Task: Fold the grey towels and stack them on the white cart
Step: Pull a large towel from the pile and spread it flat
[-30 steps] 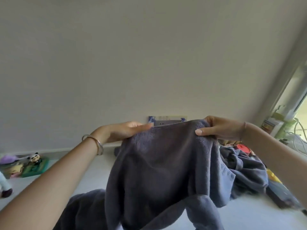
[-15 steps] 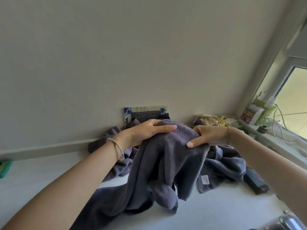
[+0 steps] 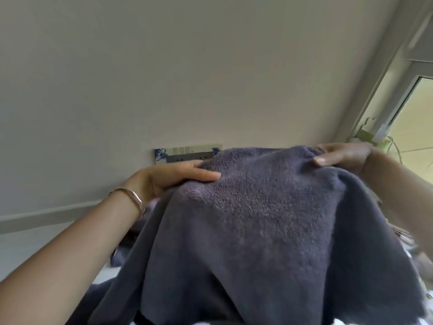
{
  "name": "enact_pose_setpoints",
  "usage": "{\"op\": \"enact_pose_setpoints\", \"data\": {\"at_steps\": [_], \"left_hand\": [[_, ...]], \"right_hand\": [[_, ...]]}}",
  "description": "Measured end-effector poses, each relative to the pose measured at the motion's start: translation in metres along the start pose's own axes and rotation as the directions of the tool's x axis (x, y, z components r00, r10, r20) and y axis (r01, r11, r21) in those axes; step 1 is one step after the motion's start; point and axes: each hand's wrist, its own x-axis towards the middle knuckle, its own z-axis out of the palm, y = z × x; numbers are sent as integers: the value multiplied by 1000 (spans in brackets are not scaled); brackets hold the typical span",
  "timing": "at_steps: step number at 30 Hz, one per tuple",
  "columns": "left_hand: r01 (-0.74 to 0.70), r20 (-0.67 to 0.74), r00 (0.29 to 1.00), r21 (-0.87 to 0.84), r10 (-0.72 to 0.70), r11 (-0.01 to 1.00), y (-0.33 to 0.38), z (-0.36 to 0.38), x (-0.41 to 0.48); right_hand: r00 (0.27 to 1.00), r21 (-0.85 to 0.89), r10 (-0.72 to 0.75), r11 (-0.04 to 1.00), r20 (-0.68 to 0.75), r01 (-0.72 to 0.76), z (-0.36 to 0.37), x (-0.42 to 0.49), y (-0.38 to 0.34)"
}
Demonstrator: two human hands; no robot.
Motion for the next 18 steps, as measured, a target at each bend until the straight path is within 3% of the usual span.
{"op": "enact_pose_setpoints", "data": {"at_steps": [2, 5, 9, 11, 14, 16, 18], "left_hand": [[140, -78, 988, 89, -133, 986, -23, -11, 25], [324, -124, 945, 213, -303, 922, -75, -35, 59], [412, -289, 898, 285, -332, 866, -135, -62, 90], [410, -353, 886, 291, -301, 864, -151, -75, 99], [396, -391, 883, 325, -259, 859, -168, -92, 113], [371, -468, 865, 353, -182, 859, -171, -96, 122], [309, -599, 799, 338, -50, 889, -172, -101, 133]], "right_hand": [[978, -84, 158, 982, -139, -171, -20, 14, 28], [894, -222, 404, 870, -191, -441, -44, 45, 84], [795, -349, 526, 715, -302, -606, -76, 74, 153], [781, -408, 528, 666, -332, -624, -92, 81, 178], [797, -407, 446, 692, -409, -596, -120, 90, 204], [807, -409, 314, 736, -501, -540, -132, 98, 209], [798, -415, 153, 789, -582, -454, -142, 112, 209]]}}
